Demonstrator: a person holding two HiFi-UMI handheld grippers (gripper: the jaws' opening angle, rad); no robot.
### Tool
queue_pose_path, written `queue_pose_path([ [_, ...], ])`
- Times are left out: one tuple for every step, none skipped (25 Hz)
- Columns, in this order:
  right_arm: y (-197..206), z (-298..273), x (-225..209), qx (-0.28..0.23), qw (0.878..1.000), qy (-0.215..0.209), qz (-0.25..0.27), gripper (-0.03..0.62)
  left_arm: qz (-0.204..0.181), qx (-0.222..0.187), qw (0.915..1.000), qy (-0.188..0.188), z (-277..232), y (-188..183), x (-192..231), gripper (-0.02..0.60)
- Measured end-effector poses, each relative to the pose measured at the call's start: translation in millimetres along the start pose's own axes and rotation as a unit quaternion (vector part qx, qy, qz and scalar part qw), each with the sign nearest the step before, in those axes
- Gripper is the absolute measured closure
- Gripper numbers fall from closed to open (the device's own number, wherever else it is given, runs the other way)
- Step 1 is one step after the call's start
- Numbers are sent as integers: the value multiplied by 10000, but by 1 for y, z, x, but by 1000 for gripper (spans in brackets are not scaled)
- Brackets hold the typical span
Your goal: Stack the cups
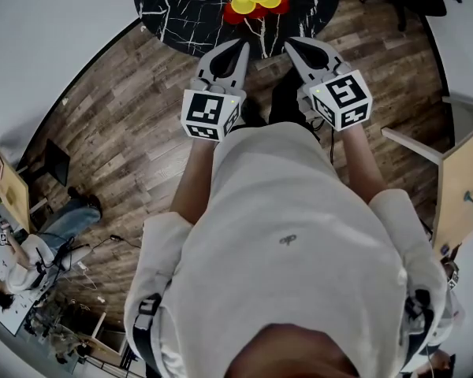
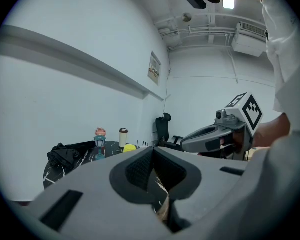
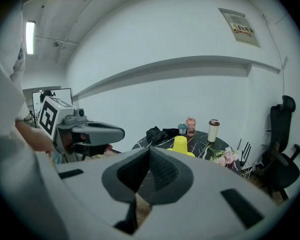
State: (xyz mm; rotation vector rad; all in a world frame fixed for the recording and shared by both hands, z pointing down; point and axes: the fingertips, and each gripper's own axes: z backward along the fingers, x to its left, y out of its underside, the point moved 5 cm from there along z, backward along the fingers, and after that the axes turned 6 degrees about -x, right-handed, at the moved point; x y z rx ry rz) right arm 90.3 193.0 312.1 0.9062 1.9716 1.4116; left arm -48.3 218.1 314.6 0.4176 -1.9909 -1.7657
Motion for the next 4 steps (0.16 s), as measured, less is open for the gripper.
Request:
queue_pose_path([
  [0, -1, -1, 4, 10000, 3, -2, 591, 4, 3, 10000, -4, -1, 1, 0, 575],
  [0, -1, -2, 8, 10000, 3, -2, 590, 10, 8, 10000, -11, -1, 1, 1, 575],
  [0, -2, -2, 12, 10000, 1, 0, 591, 17, 12, 10000, -18, -1, 2, 2, 575],
  [0, -3, -2, 16, 10000, -2, 2, 590, 23, 16, 10000, -25, -2, 3, 2, 575],
])
